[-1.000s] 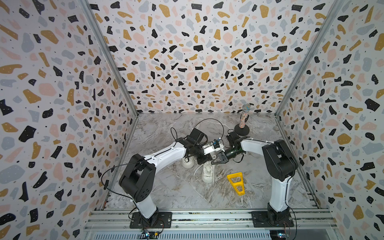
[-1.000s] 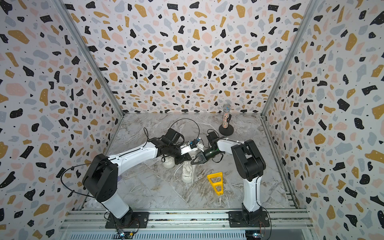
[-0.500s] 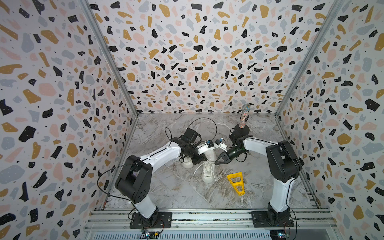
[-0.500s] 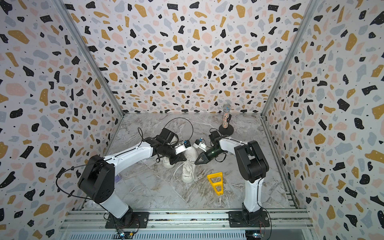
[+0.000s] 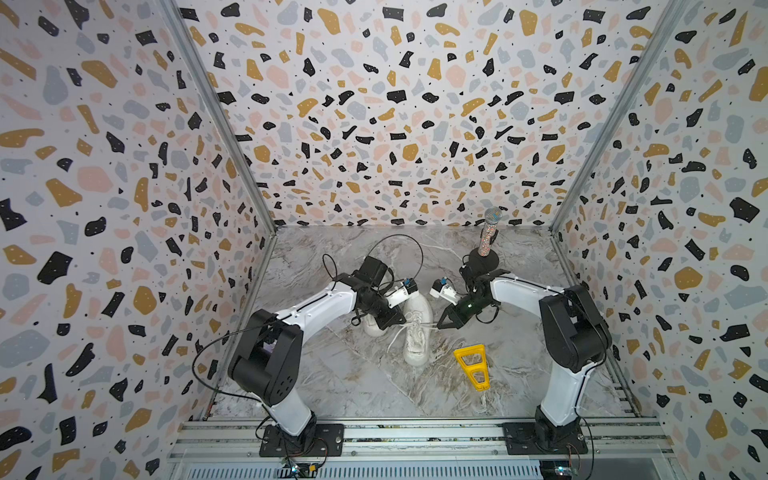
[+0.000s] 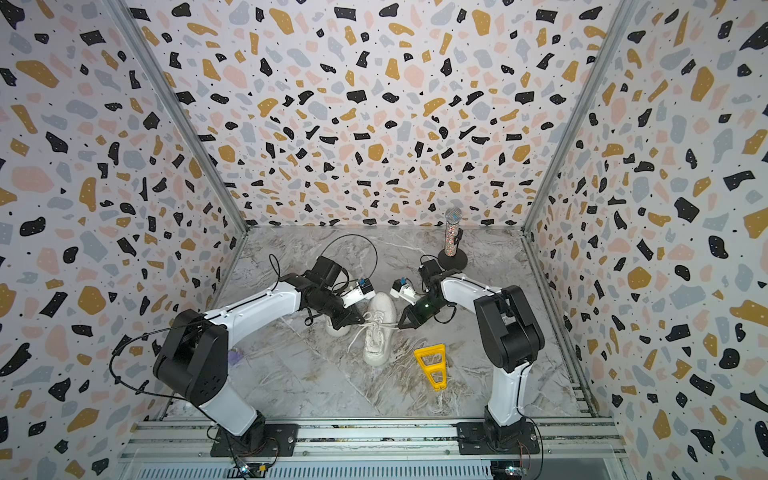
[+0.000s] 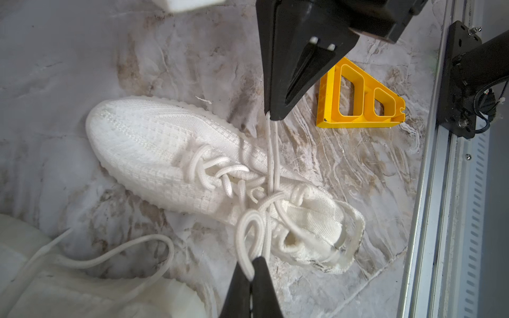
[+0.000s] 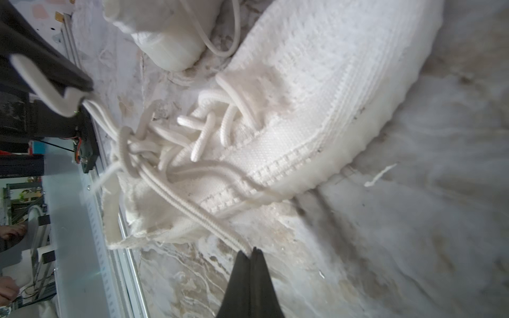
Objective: Tie the shoes
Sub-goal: Tie the shoelace on the shoe.
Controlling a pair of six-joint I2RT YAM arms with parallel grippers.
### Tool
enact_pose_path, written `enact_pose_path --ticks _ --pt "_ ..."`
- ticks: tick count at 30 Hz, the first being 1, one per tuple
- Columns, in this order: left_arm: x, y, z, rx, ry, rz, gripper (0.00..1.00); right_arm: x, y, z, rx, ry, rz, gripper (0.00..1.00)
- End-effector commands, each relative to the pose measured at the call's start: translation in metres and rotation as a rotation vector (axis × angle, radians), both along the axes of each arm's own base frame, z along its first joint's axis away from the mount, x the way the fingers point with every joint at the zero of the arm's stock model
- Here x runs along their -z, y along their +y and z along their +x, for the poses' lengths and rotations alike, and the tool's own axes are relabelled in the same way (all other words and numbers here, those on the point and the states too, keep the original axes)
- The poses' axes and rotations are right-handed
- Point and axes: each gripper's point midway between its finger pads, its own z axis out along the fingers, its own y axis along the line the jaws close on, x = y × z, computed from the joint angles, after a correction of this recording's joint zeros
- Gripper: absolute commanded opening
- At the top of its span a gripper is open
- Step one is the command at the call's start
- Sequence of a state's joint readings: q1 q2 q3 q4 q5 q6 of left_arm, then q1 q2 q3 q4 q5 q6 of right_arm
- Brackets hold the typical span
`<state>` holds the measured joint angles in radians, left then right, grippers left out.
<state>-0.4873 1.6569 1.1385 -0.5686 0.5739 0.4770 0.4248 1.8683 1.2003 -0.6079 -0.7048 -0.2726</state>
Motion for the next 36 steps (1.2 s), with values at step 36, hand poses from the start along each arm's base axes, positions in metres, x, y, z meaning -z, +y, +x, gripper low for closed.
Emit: enact_pose_path --ticks 36 --pt "0.002 0.01 0.008 -0.092 0.123 -0.036 0.16 -0.063 0.016 0.004 -0.238 -0.199 0.151 0.37"
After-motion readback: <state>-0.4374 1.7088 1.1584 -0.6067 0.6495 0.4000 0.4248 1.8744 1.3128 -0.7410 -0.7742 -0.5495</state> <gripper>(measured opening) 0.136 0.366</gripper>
